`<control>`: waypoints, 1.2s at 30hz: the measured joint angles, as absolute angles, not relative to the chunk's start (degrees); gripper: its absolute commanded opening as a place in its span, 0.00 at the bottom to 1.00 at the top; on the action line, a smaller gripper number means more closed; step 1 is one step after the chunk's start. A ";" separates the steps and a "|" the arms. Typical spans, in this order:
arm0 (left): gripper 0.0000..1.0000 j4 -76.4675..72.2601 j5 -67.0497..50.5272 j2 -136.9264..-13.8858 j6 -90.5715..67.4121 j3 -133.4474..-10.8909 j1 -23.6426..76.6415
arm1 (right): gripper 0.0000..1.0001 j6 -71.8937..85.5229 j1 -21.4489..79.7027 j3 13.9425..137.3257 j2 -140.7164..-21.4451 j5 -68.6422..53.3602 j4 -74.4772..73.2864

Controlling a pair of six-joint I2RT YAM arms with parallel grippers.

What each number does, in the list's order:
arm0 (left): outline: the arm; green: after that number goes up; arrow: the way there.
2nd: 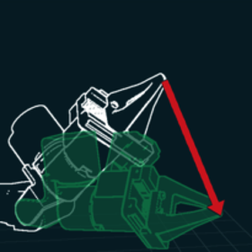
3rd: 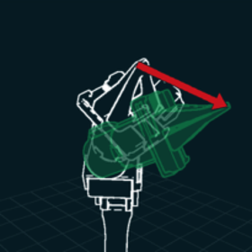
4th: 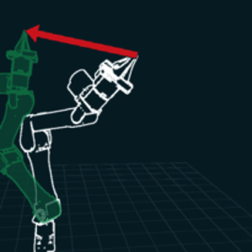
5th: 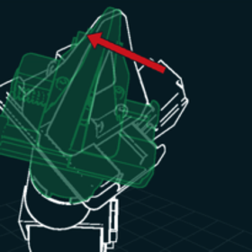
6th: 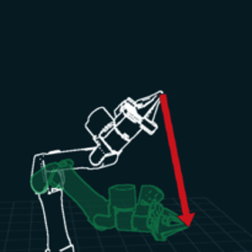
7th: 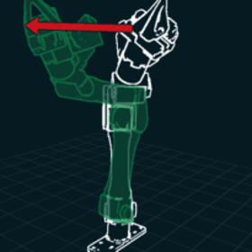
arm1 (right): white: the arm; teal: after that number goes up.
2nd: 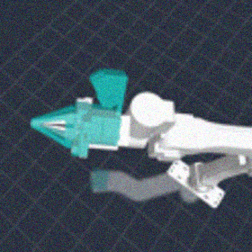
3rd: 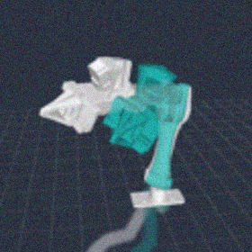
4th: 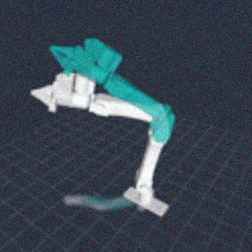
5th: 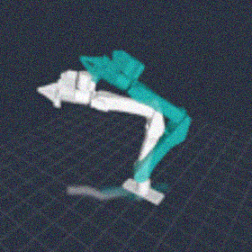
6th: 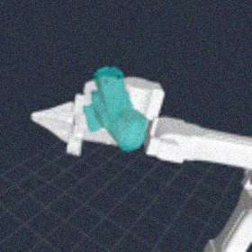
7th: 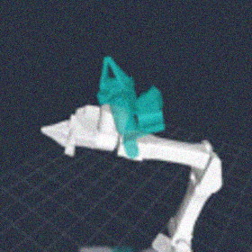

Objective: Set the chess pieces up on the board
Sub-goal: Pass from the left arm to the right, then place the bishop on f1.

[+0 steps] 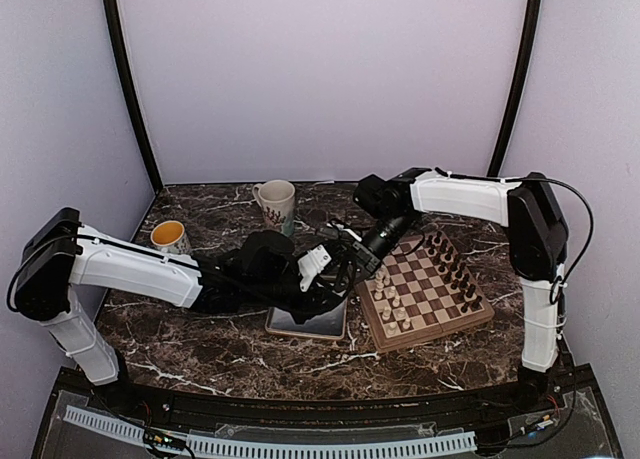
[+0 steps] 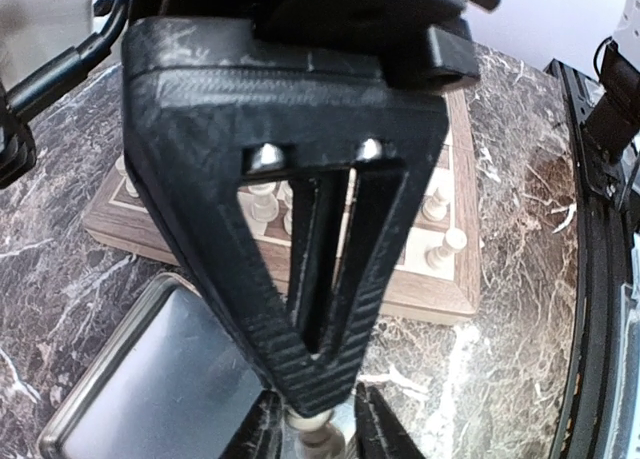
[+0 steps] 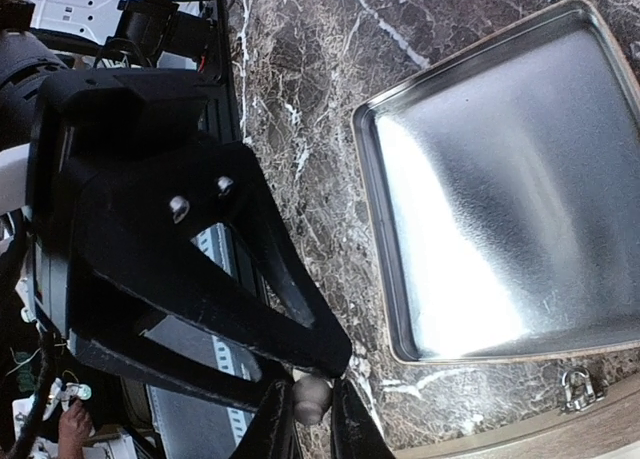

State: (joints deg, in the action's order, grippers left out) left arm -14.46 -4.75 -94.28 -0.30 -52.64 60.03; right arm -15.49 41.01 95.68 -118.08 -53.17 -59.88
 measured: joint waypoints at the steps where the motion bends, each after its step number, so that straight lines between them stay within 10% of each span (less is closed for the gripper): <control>1: 0.38 -14.63 -4.47 -94.17 -0.19 -52.64 60.05 | 0.14 -15.53 41.01 95.96 -118.08 -52.45 -59.72; 8: 0.71 -14.85 -1.39 -88.47 -0.21 -49.78 60.18 | 0.13 -16.01 41.01 96.73 -117.93 -45.67 -58.57; 36: 0.72 -11.90 6.50 -82.13 -5.17 -42.59 57.63 | 0.14 -21.52 40.49 78.15 -96.09 -20.80 -53.95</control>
State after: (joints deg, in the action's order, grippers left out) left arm -11.90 6.50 -82.13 -5.17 -42.59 57.63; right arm -21.52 40.49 78.15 -96.09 -20.80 -53.95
